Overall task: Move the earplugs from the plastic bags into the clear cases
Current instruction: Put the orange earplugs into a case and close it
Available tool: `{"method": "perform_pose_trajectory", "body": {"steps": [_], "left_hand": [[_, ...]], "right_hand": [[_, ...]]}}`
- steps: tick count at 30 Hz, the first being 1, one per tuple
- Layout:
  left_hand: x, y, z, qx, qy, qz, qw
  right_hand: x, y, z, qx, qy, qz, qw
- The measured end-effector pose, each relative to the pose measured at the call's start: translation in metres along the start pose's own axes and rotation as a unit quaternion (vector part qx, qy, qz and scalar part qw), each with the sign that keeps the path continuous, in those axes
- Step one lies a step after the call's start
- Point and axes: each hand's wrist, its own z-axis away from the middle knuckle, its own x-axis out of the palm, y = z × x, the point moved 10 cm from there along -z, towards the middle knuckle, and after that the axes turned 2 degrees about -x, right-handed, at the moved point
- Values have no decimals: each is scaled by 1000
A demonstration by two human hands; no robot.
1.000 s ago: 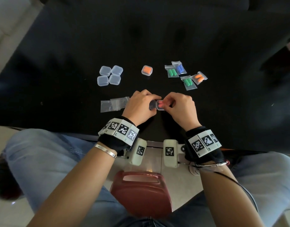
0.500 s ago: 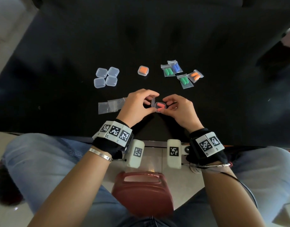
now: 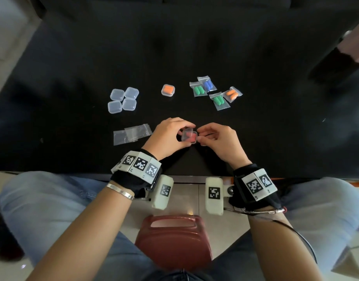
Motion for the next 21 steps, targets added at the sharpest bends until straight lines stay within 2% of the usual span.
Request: {"method": "perform_pose_trajectory", "body": {"steps": [5,8,10,14,21], "left_hand": [[-5,-7,6,-9,16,32,999],[-8,-4,7,-4,23,29,999],[-8,-1,7,-3,28,24,999],[-6,-4,7,-16,33,-17,999],[-3,1,5,-7,30,-49,998]], "right_hand": [[-3,-14,2,-55,48,69,995],[2,-25,0,-93,42,156,982],[7,-25,-3,-85,29,174,981],[13,-17,-5,-45,4,125,991],[5,-4,5,-23,22,34,999]]}}
